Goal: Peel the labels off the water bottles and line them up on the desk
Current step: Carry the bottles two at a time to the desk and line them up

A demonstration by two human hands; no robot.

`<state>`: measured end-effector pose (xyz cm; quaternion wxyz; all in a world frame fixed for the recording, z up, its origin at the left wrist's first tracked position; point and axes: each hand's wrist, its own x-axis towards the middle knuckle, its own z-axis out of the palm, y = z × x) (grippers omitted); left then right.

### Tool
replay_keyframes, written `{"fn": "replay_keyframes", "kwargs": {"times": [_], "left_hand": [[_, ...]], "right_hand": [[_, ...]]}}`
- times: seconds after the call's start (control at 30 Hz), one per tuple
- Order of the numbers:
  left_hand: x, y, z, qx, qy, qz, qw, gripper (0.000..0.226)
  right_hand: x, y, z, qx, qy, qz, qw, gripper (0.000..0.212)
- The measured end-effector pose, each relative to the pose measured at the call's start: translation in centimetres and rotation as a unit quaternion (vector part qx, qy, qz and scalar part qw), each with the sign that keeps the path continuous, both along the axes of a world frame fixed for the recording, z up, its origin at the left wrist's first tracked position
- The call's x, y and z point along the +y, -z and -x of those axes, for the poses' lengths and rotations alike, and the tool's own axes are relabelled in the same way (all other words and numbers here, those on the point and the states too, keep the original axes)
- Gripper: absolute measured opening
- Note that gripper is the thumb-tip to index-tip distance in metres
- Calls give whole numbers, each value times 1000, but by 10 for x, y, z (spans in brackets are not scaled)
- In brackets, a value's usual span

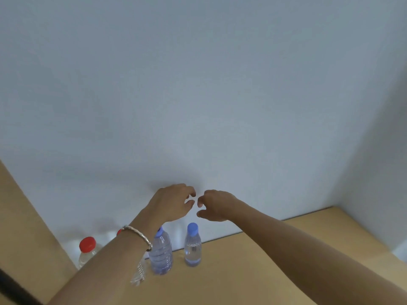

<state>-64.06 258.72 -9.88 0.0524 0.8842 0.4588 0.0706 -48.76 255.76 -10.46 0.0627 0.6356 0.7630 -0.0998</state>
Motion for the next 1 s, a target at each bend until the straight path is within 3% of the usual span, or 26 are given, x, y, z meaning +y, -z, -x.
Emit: {"fn": "replay_keyframes", "kwargs": {"times": [0.33,0.67,0.83,1.0], "left_hand": [[-48,-72,-82,-9,40,-105,994,34],[-178,-91,-255,-17,151,-145,978,37],[-269,-86,-380,-26,256,-136,957,37],[-369,-81,-495,-36,381,-129,915,38]], "right_hand": [[-65,-59,-89,4,71,-80,994,41],[-233,-70,-250,-3,177,-122,977,40],[-361,-64,-352,-8,294,-118,949,41],[-492,-68,-439,5,443,-133,887,45]]}}
